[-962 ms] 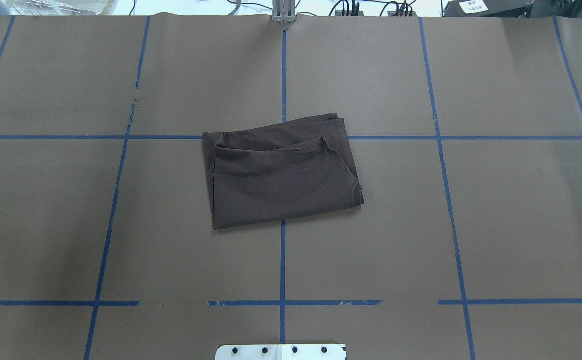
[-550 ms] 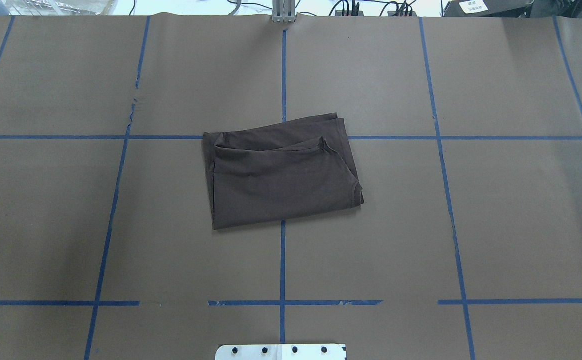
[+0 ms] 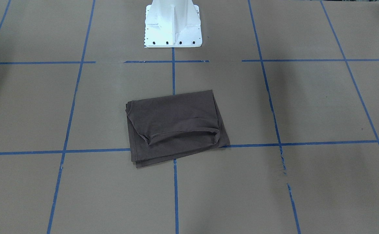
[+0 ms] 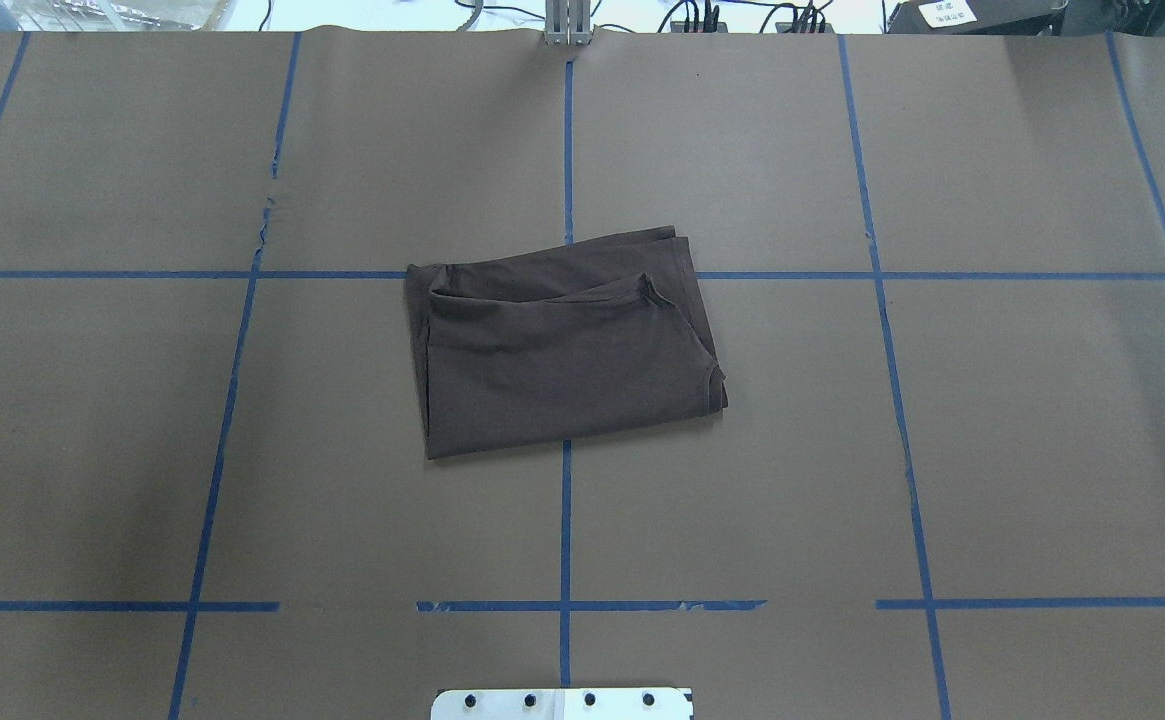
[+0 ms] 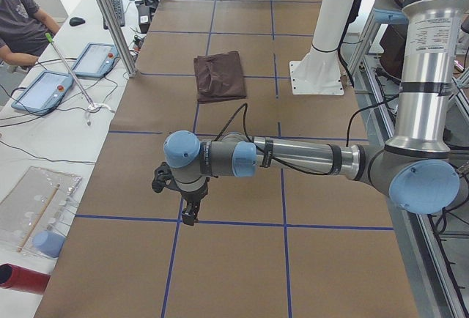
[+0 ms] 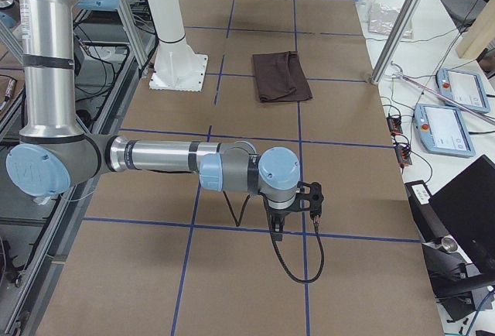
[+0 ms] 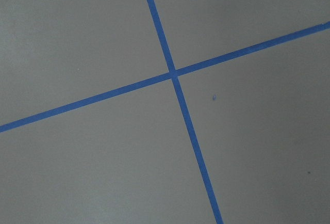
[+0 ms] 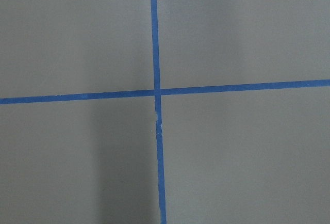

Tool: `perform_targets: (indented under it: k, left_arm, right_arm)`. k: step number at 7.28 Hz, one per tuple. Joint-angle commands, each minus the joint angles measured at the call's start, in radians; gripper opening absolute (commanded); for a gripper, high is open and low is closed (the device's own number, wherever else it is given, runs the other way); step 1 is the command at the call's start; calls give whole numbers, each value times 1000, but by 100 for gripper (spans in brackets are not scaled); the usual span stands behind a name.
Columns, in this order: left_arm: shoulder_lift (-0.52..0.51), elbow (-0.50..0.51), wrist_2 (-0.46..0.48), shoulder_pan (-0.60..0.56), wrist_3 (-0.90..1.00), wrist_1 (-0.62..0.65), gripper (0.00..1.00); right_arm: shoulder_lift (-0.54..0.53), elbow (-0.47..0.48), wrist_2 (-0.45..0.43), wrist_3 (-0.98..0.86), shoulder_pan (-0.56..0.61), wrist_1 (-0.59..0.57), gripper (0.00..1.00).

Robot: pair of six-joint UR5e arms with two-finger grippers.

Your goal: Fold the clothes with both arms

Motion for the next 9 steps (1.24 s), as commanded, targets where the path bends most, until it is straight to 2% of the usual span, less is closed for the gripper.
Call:
perform_targets:
  k: [1, 5, 9]
  left_arm:
    - [1, -1, 0, 0, -65, -1, 100]
    - [-2, -6, 0, 0, -159, -1, 100]
    - [-2, -7, 0, 0, -164, -1, 100]
  right_arm:
    - [-1, -2, 0, 0, 0, -1, 100]
    - [-7, -2, 3, 0, 0, -1, 100]
    - [-8, -2, 3, 0, 0, -2, 100]
